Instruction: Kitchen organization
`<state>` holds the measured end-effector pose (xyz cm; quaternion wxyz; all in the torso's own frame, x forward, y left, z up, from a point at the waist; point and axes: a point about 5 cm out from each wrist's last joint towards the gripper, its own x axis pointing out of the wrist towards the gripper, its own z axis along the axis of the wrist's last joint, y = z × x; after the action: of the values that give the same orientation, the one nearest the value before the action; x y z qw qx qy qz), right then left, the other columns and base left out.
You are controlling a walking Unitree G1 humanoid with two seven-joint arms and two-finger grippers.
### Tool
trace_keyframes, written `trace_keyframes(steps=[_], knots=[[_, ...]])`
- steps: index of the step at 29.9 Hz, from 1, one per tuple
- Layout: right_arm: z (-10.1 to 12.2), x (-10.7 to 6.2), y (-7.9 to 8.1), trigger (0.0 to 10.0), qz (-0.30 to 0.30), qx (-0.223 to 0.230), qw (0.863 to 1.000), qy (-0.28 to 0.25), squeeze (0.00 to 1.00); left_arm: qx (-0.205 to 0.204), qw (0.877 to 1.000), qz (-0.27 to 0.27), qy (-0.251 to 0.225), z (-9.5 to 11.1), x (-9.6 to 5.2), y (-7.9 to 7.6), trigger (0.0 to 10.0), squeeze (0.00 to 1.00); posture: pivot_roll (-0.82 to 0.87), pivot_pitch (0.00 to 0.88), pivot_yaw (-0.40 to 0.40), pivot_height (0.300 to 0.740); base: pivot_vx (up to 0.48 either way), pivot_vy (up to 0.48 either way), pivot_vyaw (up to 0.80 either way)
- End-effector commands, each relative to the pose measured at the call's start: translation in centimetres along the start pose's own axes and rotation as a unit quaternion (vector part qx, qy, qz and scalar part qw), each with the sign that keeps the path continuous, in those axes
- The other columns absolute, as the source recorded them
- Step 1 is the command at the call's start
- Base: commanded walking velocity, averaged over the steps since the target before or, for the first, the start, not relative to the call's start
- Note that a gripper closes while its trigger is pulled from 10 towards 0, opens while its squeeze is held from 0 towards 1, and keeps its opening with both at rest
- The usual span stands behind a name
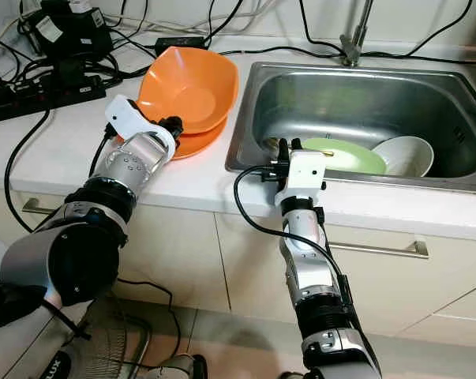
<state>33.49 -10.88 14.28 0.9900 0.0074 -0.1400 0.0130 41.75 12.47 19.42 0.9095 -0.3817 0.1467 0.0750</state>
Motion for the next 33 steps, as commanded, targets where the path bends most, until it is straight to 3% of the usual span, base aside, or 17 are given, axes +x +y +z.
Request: trace_keyframes(steps=[1, 12, 33], knots=[[-0.4, -0.2, -0.2, 10.0, -0.007, -0.003, 1.000, 0.016, 0.00, 0.004, 1.000, 0.020, 0.004, -0.2, 0.1, 1.0, 0.0, 0.00, 0.06, 0.042, 0.085, 0.740, 0.000, 0.000, 0.00], [-0.6, -0.2, -0.1, 10.0, -0.007, -0.005, 1.000, 0.021, 0.00, 0.006, 1.000, 0.020, -0.018, 1.2, 0.1, 1.8, 0.0, 0.00, 0.07, 0.041, 0.083, 0.740, 0.000, 0.000, 0.00], [-0.9, 0.0, 0.1, 10.0, -0.006, -0.006, 0.999, 0.032, 0.00, 0.005, 0.999, -0.033, -0.021, 1.6, 0.0, 0.9, 0.0, 0.00, 0.08, 0.030, 0.080, 0.740, 0.000, 0.000, 0.00]])
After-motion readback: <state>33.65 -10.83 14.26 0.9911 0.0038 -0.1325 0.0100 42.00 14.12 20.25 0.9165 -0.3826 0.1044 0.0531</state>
